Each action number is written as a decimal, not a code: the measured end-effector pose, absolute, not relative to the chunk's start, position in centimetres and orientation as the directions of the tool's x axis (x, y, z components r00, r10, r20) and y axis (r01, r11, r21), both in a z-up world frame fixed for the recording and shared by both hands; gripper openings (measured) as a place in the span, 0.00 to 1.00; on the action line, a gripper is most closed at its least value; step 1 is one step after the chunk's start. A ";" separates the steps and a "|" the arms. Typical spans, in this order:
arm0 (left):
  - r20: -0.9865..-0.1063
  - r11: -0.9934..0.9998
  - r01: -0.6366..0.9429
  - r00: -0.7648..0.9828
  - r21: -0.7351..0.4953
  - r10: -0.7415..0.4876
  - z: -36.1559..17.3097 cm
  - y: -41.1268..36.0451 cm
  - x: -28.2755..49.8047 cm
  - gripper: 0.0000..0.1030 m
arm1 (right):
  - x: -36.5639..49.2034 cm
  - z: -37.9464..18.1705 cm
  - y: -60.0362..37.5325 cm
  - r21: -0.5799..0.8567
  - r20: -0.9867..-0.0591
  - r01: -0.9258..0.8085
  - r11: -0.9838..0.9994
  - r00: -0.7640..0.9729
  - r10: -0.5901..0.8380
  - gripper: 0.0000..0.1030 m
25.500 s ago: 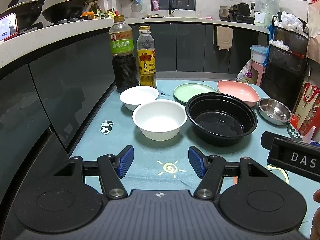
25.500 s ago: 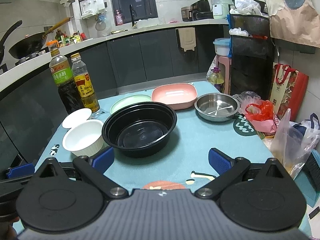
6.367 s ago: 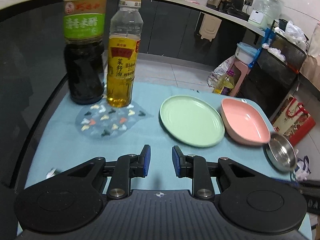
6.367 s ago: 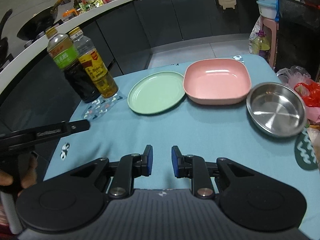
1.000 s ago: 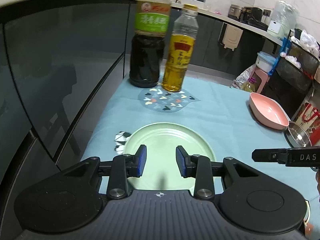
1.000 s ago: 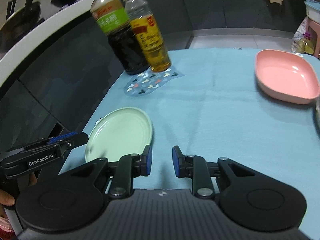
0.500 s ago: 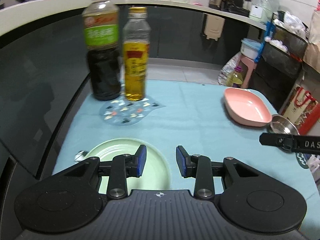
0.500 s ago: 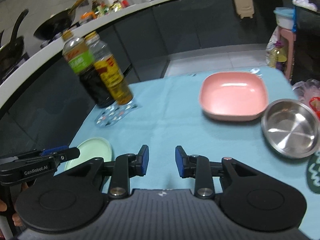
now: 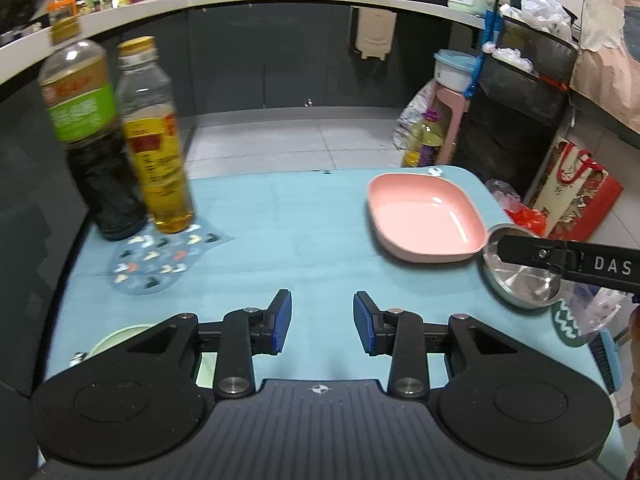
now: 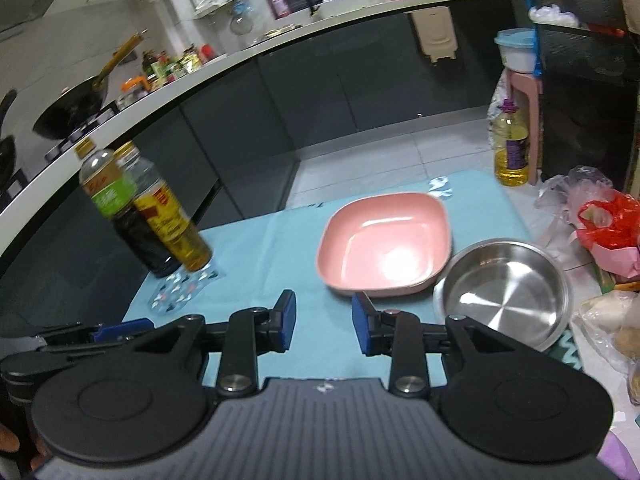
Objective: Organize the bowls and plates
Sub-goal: 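Move the right tool to the pink square dish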
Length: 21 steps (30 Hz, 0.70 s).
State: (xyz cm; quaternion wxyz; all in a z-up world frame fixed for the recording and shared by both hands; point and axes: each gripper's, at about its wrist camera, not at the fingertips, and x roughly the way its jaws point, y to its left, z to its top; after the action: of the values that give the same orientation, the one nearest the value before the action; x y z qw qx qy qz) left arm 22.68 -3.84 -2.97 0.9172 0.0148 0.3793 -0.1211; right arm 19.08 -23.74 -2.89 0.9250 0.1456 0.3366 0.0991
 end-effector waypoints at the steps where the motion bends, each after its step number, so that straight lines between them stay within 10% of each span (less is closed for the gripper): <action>1: -0.701 0.969 0.237 0.680 -0.071 -0.217 -2.9 -4.3 23.0 0.31 | 19.2 -2.8 -24.1 0.335 -0.593 -0.077 0.939 0.758 0.274 0.27; 21: -0.717 0.974 0.194 0.662 -0.116 -0.218 -6.8 -10.8 31.8 0.33 | 26.0 -5.4 -28.3 0.302 -0.671 0.095 0.948 0.728 0.141 0.28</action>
State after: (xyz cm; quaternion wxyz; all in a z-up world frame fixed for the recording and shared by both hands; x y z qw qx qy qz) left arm 31.75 -10.77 -6.82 0.9114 -0.0148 0.3953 -0.1131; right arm 26.02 -28.28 -5.38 0.9157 0.1601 0.3685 0.0123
